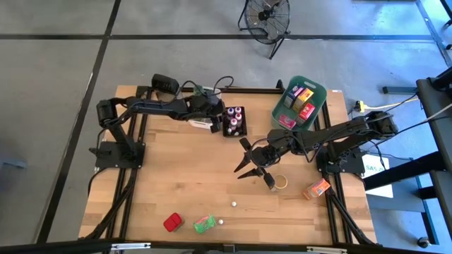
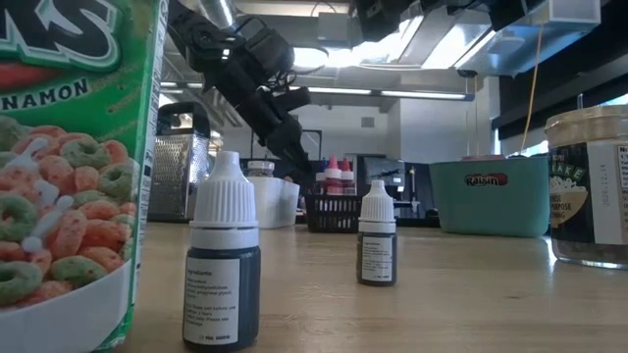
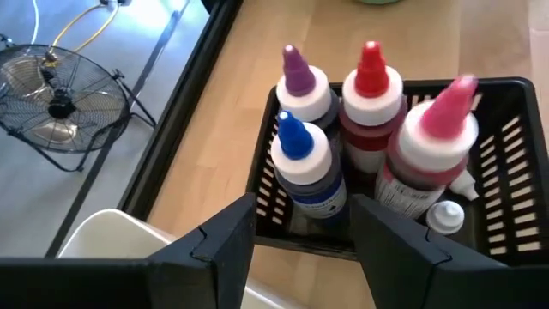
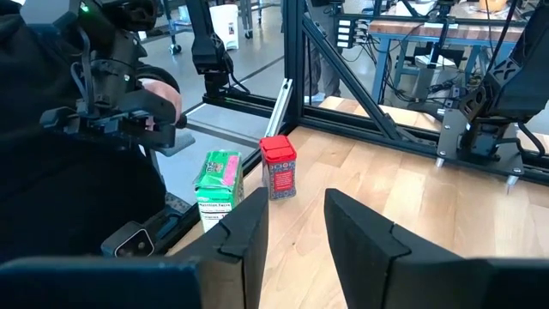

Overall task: Pick & Place Kitchen Items
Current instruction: Put the gold seasoning bottle into the white bin

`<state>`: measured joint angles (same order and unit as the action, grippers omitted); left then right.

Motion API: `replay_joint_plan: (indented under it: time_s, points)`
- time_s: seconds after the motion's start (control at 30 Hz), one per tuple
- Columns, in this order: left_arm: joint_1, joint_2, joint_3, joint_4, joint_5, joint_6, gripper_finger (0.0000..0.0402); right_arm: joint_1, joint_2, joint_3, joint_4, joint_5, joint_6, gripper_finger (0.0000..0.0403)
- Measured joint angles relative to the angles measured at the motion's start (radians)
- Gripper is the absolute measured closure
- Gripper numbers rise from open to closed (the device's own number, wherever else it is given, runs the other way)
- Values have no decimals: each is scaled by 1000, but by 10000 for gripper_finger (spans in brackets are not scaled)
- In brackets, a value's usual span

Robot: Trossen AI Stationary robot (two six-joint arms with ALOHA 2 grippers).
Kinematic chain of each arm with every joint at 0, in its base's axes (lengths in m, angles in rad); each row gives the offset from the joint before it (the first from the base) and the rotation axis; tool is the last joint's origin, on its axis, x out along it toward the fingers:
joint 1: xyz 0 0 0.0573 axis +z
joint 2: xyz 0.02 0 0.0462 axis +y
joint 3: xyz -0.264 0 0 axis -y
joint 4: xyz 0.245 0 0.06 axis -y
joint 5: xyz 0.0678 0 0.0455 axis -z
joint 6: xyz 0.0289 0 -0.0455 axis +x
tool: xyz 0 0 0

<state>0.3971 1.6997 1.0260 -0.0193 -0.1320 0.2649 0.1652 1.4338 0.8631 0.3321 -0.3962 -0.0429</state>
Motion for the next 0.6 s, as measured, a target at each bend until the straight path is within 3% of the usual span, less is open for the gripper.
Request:
replay_joint_plan:
  time_s: [0.37,0.6]
  points:
    - [-4,-13,0,-12,-6,9,217,0,0,0,-19,2,0,284]
    - [-31,-165,0,-123,-9,-4,217,0,0,0,-43,2,0,284]
